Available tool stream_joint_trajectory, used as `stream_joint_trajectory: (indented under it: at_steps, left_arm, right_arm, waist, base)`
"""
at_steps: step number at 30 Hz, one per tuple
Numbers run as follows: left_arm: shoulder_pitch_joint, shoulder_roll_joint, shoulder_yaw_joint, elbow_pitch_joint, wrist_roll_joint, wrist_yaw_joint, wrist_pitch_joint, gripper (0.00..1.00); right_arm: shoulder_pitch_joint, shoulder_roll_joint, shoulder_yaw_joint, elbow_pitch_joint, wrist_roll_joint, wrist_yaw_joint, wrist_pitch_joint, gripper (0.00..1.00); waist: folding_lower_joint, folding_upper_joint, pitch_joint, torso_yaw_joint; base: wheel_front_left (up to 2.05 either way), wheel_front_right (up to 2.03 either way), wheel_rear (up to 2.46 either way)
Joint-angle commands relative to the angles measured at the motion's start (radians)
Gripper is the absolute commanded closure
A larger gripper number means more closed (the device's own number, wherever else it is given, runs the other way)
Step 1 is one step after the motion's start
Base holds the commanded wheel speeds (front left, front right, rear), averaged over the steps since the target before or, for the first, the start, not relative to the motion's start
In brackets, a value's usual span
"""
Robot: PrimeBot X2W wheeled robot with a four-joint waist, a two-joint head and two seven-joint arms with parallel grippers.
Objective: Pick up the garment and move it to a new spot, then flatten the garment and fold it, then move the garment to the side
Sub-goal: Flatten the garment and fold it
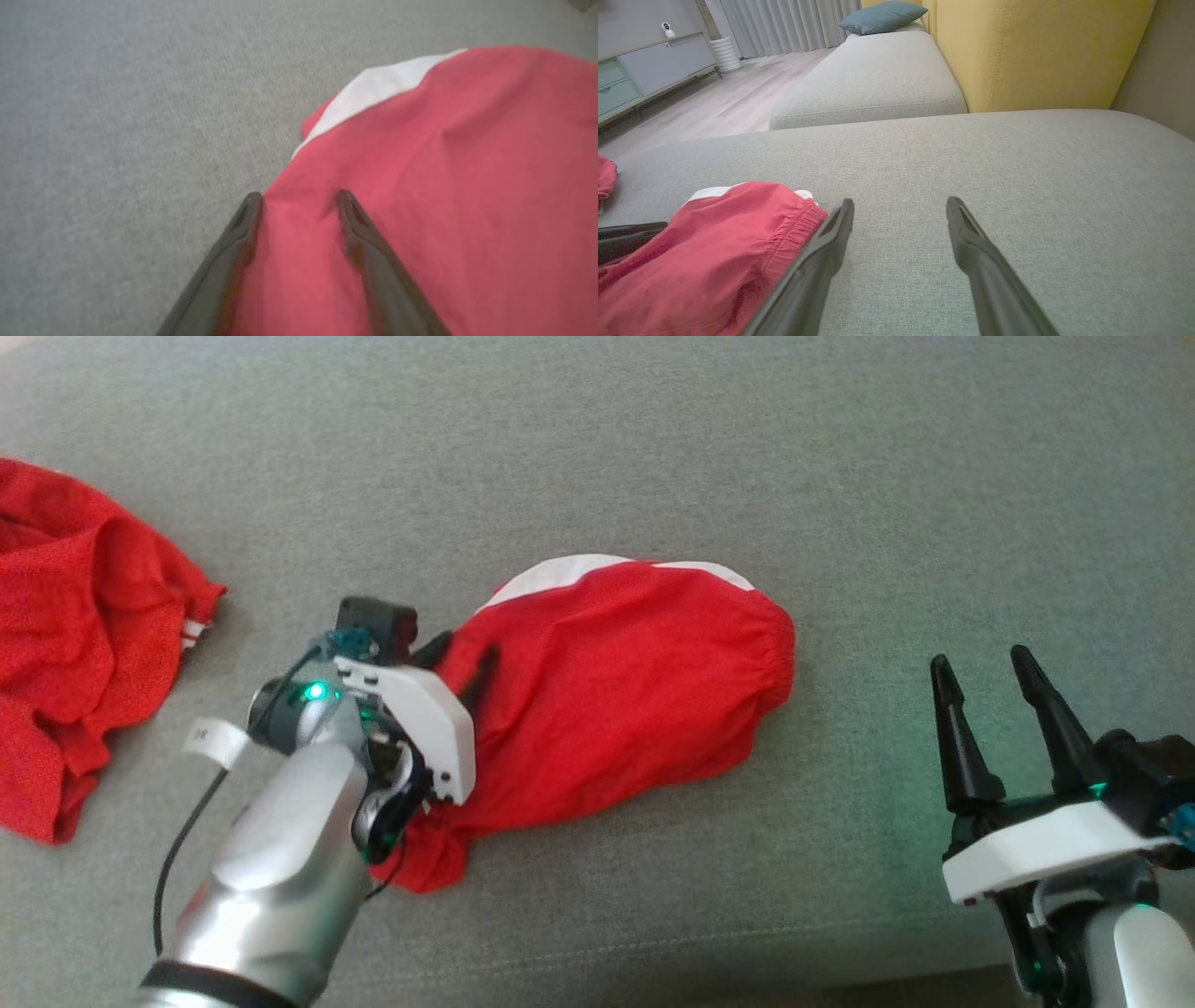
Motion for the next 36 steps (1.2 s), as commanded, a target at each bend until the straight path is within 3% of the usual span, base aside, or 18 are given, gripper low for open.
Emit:
stream_joint_trajectory:
  at_steps: [1,9,15,18,23,27,33,34,35,36]
  left_arm:
    - [-0.046,0.015,0.03,-0.017,0.0,-0.005,-0.01,1.0]
    - [-0.098,0.022,0.037,-0.012,0.033,0.017,-0.144,1.0]
    - [-0.137,0.052,0.027,-0.112,0.118,0.089,-0.262,1.0]
    - [-0.102,0.058,-0.006,-0.184,0.155,0.117,-0.261,1.0]
    - [0.054,0.04,-0.102,-0.27,0.162,0.117,-0.186,1.0]
    - [0.145,0.009,-0.158,-0.244,0.145,0.106,-0.156,1.0]
    - [0.168,-0.034,-0.173,-0.196,0.124,0.103,-0.198,1.0]
    - [0.168,-0.039,-0.166,-0.195,0.121,0.11,-0.217,0.7]
    - [0.167,-0.043,-0.16,-0.196,0.12,0.118,-0.237,0.0]
    - [0.169,-0.045,-0.155,-0.2,0.119,0.124,-0.256,0.0]
  right_arm:
    - [-0.035,-0.011,0.017,-0.031,0.01,0.008,-0.011,0.0]
    - [-0.034,-0.003,0.009,-0.024,0.02,0.008,-0.02,0.0]
    - [-0.031,-0.002,0.007,-0.025,0.022,0.008,-0.02,0.0]
    - [-0.026,-0.002,0.007,-0.028,0.022,0.008,-0.019,0.0]
    - [-0.016,0.0,0.003,-0.031,0.025,0.008,-0.017,0.0]
    - [-0.022,0.001,0.003,-0.037,0.026,0.008,-0.014,0.0]
    - [-0.028,-0.006,0.002,-0.042,0.022,0.008,-0.009,0.0]
    - [-0.029,-0.007,0.002,-0.042,0.019,0.008,-0.01,0.0]
    - [-0.029,-0.009,0.001,-0.042,0.016,0.008,-0.011,0.0]
    - [-0.028,-0.009,0.001,-0.041,0.014,0.008,-0.01,0.0]
  waist:
    - [0.0,0.0,0.002,-0.003]
    - [0.0,0.0,-0.006,0.017]
    - [0.0,0.0,-0.018,0.036]
    - [0.0,0.0,-0.023,0.039]
    - [0.0,0.0,-0.019,0.044]
    - [0.0,0.0,-0.009,0.048]
    - [0.0,0.0,-0.006,0.057]
    - [0.0,0.0,-0.008,0.058]
    - [0.0,0.0,-0.012,0.059]
    - [0.0,0.0,-0.017,0.058]
  base:
    - [0.0,0.0,0.0]
    - [0.0,0.0,0.0]
    - [0.0,0.0,0.0]
    - [0.0,0.0,0.0]
    - [0.0,0.0,0.0]
    - [0.0,0.0,0.0]
    - [0.0,0.0,0.0]
    - [0.0,0.0,0.0]
    - [0.0,0.0,0.0]
    - [0.0,0.0,0.0]
